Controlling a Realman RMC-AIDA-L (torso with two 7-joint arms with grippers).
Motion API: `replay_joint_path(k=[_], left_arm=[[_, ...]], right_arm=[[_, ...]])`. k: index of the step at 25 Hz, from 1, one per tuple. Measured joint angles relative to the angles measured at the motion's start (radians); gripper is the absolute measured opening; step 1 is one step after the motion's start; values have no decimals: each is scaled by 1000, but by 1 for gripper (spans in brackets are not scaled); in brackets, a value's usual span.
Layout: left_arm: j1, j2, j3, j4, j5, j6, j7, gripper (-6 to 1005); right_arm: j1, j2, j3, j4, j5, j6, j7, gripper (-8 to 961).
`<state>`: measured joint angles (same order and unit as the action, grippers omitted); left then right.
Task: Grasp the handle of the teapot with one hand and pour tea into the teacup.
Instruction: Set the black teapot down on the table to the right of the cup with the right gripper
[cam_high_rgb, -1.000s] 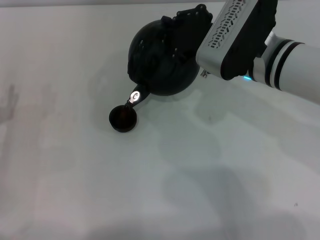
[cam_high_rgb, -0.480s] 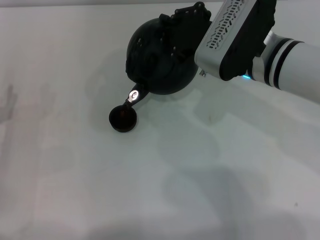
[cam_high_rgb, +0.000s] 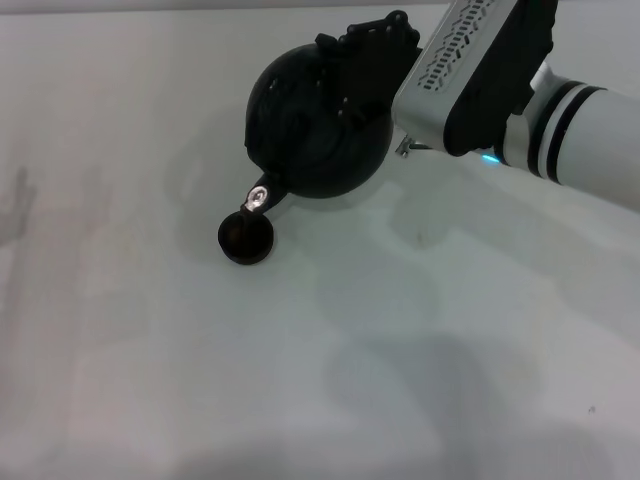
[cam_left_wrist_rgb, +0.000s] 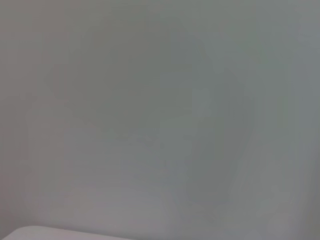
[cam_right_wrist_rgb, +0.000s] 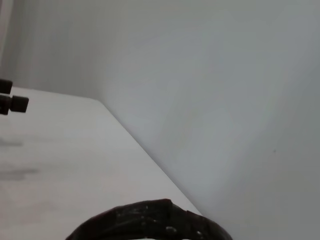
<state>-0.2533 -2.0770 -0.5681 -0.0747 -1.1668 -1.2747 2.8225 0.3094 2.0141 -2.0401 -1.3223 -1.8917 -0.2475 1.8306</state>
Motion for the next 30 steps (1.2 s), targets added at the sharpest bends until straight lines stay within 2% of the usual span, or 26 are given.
replay_joint_path(k=[14,23,30], left_arm=[[-1,0,4,3,3,3,-2,818],[-3,0,4,3,3,3,-4,819],[-7,0,4,2,2,3,-5,819]], right_arm=[[-42,0,47,12,162,-31,1,177],[-123,1,256,0,335,-316,3,177],[-183,-1,426,58,353,-486,51,177]])
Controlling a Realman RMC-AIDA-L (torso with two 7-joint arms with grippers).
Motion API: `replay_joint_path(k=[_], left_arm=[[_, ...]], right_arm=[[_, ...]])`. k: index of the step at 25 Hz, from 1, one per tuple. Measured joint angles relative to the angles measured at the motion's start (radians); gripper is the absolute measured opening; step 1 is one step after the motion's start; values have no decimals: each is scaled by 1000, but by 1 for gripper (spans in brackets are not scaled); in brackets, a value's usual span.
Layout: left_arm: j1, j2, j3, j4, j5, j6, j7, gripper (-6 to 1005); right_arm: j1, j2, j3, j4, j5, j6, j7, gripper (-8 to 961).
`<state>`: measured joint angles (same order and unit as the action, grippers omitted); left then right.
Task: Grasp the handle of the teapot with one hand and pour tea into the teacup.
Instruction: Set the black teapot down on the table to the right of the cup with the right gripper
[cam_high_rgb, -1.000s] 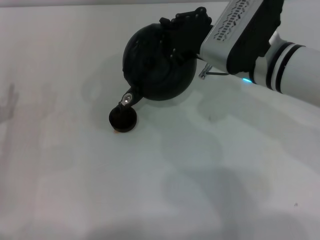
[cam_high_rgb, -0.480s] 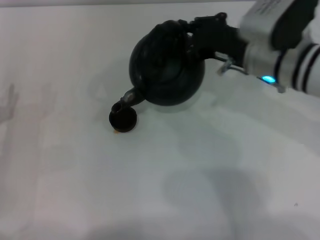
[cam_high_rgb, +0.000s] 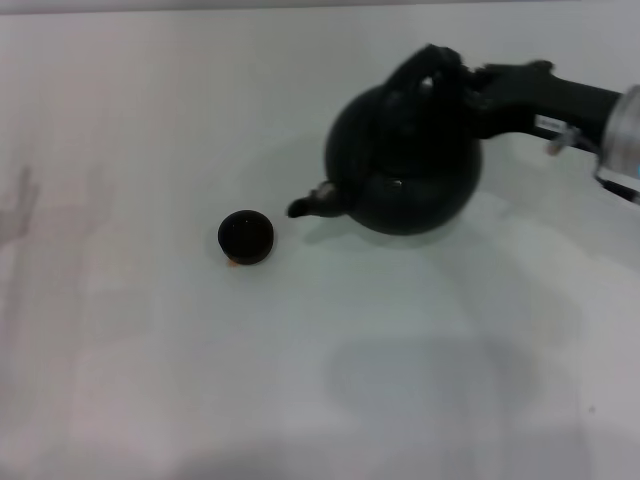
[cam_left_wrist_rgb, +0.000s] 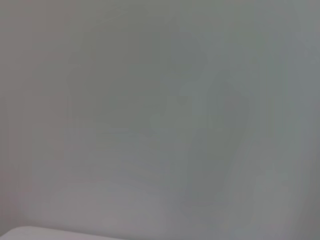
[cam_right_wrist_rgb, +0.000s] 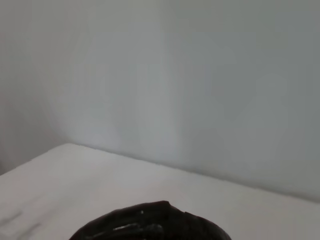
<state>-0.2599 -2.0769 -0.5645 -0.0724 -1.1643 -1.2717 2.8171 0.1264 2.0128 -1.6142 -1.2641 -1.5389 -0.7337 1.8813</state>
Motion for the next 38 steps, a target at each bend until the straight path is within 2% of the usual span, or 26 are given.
replay_joint_path(k=[3,17,38], left_arm=[[-5,1,0,-2,0,0,-1,818],[-12,0,0,-6,0,10,-1,818],[-13,0,0,-7,0,12,-1,819]], right_arm=[[-3,0,39,43,1,-38,2,177],[37,1,100,218,50,-47,-7,178],[29,-2,117,233,50,-59,-45,178]])
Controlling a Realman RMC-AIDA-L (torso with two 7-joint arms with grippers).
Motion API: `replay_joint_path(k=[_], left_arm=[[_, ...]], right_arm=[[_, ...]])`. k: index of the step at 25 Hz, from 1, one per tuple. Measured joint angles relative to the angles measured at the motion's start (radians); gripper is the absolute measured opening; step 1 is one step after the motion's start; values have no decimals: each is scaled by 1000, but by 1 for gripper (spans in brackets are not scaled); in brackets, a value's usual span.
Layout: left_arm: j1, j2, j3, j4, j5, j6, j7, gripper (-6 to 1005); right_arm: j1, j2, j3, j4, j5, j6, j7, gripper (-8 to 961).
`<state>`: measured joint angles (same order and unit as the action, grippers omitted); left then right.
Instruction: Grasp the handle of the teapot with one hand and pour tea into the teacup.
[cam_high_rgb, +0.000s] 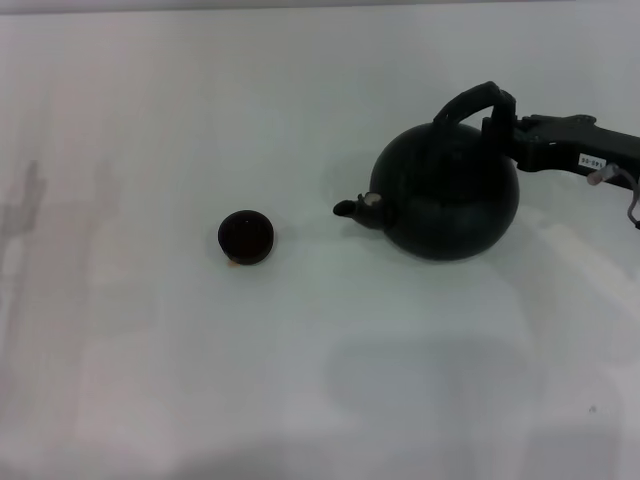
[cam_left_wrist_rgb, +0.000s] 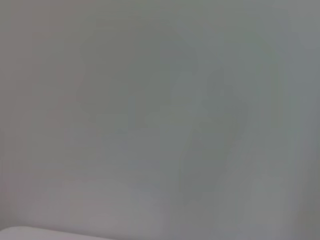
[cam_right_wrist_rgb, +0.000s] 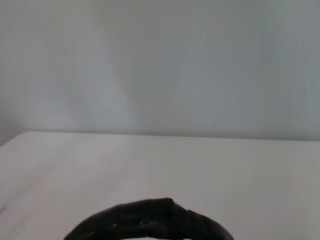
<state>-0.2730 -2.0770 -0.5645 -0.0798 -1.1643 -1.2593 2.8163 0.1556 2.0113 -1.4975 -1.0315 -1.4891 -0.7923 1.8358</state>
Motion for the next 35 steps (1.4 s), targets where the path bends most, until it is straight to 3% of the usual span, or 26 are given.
replay_joint_path(k=[7,10,18,20,24,29,35], left_arm=[[0,0,0,0,0,0,0,819],[1,0,0,0,0,0,0,819],[0,0,0,1,0,0,1,818],[-1,1,0,2,0,0,1,818],[-3,2,0,1,0,0,3,818],[-3,2,-4,3,-2,0,3,818],[-7,2,-6,6,-6,0,2,818]], right_arm=[[0,0,2,3,2,-17,-31,180],[1,0,17,2,2,-48,-32,316],[4,0,210,37,3,-303,-60,626],[12,-2,260,67,2,-368,-67,818],[26,-6,386,147,-3,-474,-87,818],[36,0,617,292,48,-569,-206,819],[79,5,669,631,453,-566,-651,818]])
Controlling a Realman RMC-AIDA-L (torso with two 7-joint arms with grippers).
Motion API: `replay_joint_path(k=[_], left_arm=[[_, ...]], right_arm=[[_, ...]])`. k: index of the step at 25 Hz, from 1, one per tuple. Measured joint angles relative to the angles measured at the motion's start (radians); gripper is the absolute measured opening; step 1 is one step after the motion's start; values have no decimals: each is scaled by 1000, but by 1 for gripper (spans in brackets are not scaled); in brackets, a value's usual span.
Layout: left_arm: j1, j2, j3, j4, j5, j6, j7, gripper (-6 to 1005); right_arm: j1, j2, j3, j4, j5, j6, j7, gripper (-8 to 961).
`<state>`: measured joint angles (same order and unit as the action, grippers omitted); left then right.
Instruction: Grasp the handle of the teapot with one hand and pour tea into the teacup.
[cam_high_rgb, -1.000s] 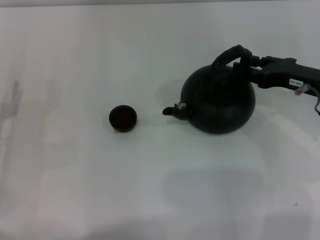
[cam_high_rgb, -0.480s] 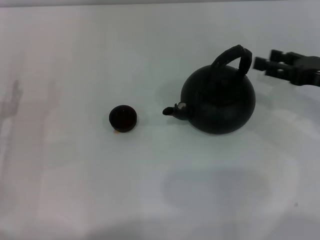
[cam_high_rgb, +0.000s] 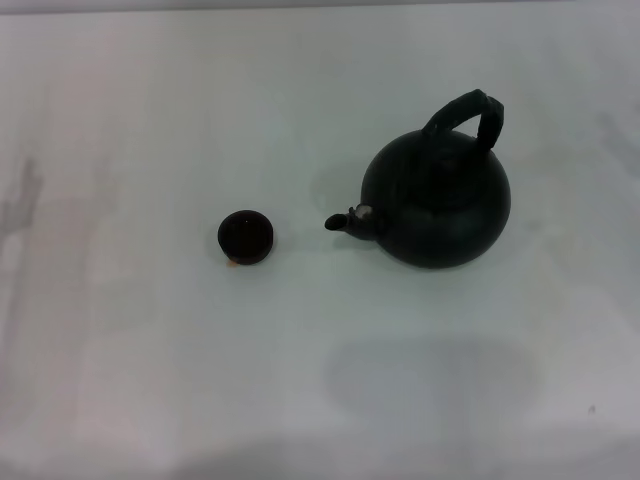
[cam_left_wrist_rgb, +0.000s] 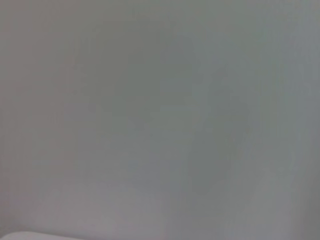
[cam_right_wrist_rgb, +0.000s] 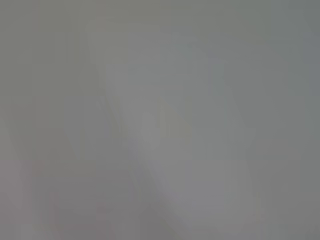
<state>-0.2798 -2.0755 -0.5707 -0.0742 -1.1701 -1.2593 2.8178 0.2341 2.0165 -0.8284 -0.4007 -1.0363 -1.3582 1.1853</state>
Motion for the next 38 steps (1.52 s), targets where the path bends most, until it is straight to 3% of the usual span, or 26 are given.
replay_joint_path(k=[4,11,25,38], left_arm=[[-4,0,0,2,0,1,0,818],[-5,0,2,1,1,2,0,820],[-25,-5,8,-8,11,73,5,819],[-61,-5,7,-11,10,104,5,817]], right_arm=[[54,6,-9,192,266,-18,-356,814],[138,9,0,322,351,-13,-733,808],[225,5,9,332,355,142,-757,806],[234,5,11,332,366,180,-759,806]])
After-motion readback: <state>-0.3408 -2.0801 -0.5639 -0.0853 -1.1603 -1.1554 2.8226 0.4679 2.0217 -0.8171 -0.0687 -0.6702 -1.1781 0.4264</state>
